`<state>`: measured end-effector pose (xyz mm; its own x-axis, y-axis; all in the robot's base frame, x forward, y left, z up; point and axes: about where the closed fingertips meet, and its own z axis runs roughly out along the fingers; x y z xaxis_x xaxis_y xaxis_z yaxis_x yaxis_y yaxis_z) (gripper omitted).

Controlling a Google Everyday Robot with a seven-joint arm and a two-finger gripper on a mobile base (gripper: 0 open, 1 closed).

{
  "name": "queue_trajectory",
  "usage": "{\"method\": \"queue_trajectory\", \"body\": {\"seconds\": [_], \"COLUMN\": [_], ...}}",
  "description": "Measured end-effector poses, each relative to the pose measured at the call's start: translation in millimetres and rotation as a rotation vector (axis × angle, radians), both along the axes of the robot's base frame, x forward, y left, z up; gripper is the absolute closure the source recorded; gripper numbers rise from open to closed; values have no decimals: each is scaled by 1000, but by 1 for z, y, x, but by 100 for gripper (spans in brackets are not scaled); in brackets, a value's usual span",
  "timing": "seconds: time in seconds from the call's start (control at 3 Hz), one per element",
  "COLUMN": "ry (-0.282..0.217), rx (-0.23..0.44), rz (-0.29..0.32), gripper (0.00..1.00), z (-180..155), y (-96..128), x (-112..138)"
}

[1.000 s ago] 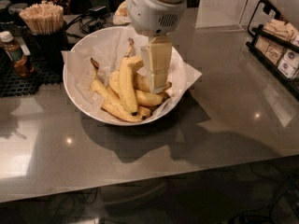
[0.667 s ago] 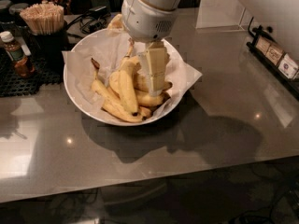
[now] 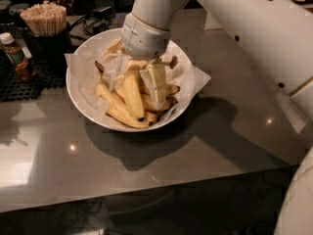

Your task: Pick banana from white bowl

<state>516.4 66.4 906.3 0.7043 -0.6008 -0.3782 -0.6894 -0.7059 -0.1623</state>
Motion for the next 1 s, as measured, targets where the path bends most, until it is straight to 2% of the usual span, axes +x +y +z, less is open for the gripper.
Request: {"method": "queue_trajectory", "body": {"seconds": [0.33, 0.67, 1.0], "ry": [75, 60, 60], "rx": [44, 58, 58], "rz": [46, 37, 37], "gripper": [0, 19, 42], "z": [-24, -24, -24], "y": [9, 14, 14], "x": [-12, -8, -8]}}
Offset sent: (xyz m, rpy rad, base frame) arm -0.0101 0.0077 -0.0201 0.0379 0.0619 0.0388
